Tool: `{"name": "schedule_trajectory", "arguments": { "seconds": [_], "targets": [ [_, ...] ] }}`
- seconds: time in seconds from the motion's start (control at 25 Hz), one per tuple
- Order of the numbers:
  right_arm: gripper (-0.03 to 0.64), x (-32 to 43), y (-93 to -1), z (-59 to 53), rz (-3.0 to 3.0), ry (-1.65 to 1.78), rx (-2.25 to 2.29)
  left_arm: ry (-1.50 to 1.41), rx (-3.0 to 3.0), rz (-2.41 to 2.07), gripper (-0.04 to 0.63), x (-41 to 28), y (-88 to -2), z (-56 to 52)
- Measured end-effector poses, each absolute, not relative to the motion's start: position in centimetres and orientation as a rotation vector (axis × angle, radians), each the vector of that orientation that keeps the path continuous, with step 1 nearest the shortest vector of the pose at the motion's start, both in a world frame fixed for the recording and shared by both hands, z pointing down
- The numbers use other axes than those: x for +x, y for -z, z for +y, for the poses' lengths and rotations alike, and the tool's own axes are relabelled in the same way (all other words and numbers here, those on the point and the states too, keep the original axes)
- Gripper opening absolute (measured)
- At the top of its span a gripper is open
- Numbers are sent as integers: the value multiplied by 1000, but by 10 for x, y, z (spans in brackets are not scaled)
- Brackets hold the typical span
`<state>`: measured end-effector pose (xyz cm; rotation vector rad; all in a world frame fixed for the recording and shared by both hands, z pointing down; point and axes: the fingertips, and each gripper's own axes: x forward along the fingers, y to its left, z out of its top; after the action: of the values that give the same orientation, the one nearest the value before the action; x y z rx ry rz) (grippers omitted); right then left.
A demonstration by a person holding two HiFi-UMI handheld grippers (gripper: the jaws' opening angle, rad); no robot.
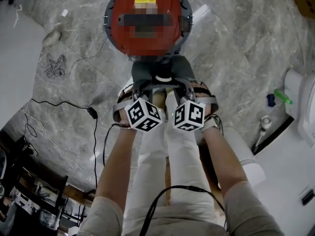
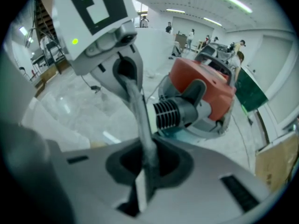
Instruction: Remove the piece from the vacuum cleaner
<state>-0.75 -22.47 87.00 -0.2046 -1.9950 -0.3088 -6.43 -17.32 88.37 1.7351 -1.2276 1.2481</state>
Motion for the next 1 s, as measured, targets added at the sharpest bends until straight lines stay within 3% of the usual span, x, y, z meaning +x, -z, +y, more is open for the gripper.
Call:
{"name": "schedule_trajectory", "arguments": {
  "seconds": [1.0],
  "targets": [
    [37, 6, -869, -193, -1967, 308, -231, -1259, 1689, -1125, 34, -56, -894, -143]
  ]
}}
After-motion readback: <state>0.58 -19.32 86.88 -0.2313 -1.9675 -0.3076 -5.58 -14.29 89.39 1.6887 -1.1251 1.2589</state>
